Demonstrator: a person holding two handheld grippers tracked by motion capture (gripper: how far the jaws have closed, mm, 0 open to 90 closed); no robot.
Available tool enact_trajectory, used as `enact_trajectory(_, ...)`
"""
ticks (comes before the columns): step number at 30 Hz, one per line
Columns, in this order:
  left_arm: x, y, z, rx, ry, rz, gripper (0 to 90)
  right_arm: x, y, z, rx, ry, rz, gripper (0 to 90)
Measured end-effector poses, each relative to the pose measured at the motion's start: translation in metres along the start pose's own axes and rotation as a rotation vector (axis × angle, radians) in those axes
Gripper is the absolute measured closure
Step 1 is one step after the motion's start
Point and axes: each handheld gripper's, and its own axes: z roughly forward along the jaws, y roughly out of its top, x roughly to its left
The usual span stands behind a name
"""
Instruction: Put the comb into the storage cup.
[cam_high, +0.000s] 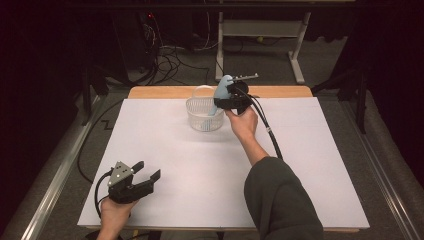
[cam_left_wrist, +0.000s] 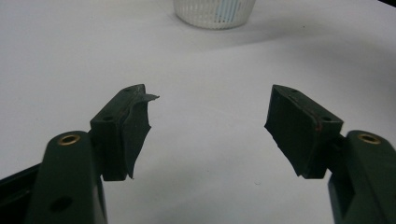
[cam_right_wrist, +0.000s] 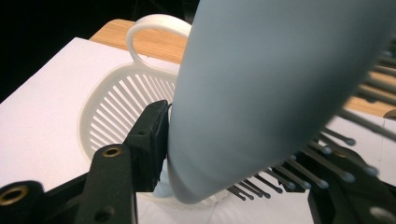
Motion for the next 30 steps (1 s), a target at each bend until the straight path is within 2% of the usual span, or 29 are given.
enact_trajectory(10,0.0014,0.0007,-0.0017,-0.012,0.004,-0.009,30.6,-0.0044,-0.0035,-0.004,0.035,-0.014,0.005,42.1)
enact_trajectory(15,0.0005,0.0009,-0.0011,-0.007,0.004,-0.001,30.6,-0.0054,-0.0043,-0.0052,0.056,-0.02,-0.008,40.3)
enact_trajectory(21,0.0012,0.0008,-0.0017,-0.012,0.005,-0.004,30.6,-0.0065,-0.0047,-0.0061,0.058,-0.025,-0.015,39.0)
enact_trajectory(30,0.0002,0.0015,-0.0001,-0.009,-0.009,-0.006,30.7,-0.0092,-0.0058,-0.0047,0.06,-0.026,0.0,36.8)
